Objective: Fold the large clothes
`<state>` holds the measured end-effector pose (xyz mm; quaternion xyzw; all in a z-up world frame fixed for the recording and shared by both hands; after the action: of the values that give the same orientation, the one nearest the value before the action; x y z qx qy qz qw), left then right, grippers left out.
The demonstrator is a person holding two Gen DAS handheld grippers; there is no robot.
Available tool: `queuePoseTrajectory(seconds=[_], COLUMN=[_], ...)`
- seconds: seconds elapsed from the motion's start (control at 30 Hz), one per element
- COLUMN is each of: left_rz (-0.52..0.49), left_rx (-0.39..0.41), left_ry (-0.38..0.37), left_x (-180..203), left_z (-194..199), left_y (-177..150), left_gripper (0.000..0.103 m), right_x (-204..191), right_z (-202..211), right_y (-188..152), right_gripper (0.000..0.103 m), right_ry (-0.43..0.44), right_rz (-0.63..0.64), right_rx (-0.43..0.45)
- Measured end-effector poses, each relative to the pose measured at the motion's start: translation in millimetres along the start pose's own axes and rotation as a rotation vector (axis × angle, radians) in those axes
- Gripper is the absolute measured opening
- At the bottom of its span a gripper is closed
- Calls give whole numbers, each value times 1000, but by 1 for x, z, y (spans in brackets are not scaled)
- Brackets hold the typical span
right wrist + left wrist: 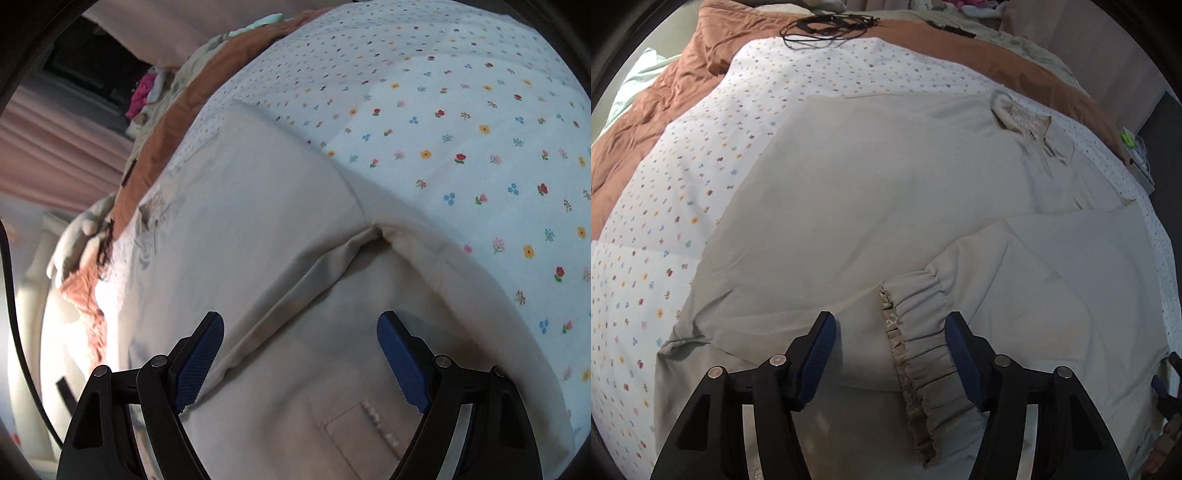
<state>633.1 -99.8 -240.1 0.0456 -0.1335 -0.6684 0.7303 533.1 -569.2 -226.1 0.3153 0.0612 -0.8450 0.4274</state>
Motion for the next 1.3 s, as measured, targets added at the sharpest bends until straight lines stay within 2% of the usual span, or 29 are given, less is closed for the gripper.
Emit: queuePoseTrajectory(seconds=[0.03, 0.07, 0.1, 0.13, 0.2, 0.27, 0.37, 0.5, 0.6, 0.77, 0.9, 1.07, 1.13, 1.2, 1.23, 1.3], left_rz=[-15, -33, -51, -65, -89, -120, -148, -166, -189, -137, -109, -127, -139, -138, -132, -120], left_rx=[1, 2, -1, -5, -5, -9, 11, 32, 58, 76, 67, 87, 92, 87, 86, 106], left_ry=[19, 33, 40, 44, 86, 85, 110, 116, 157, 205, 199, 196, 189, 175, 168, 137], left_x=[3, 8, 13, 18, 26, 37, 53, 75, 82, 62, 52, 57, 58, 56, 54, 50], left_z=[-2, -4, -5, -5, -5, -7, -6, -4, -1, 4, 0, -2, 0, 3, 6, 16], left_y=[2, 4, 6, 8, 13, 19, 29, 46, 58, 76, 83, 84, 83, 82, 81, 79], left_gripper=[63, 58, 47, 40, 32, 29, 23, 19, 16, 14, 15, 16, 20, 31, 35, 56], right_x=[2, 5, 8, 10, 18, 27, 42, 51, 55, 47, 43, 48, 51, 54, 54, 51], right_z=[1, 1, 1, 0, -1, 0, 0, 7, 8, 4, 1, -1, 2, 8, 10, 15], right_y=[4, 9, 13, 18, 28, 35, 43, 47, 48, 44, 42, 39, 37, 36, 35, 34], right_gripper=[86, 86, 85, 78, 62, 29, 14, 11, 11, 15, 16, 18, 22, 28, 35, 44], right_ry=[14, 21, 27, 29, 24, 22, 65, 100, 130, 141, 160, 201, 211, 229, 239, 249], right_rz=[-9, -16, -26, -38, -70, -99, -161, -211, -237, -220, -224, -278, -295, -315, -320, -311], right_rx=[10, 17, 27, 41, 67, 86, 115, 143, 143, 95, 69, 54, 56, 59, 62, 63])
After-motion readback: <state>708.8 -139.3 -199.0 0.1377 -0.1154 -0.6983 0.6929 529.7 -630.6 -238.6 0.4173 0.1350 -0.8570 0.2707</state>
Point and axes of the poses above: each gripper's, at about its wrist camera, not at the fingertips, and z roughly against the way its jaws point, x to its right, y to its top, the point moved 7 cm from there along -z, roughly the way its jaws point, and after that the axes turned 10 degrees about -x, right-handed, at the moved point
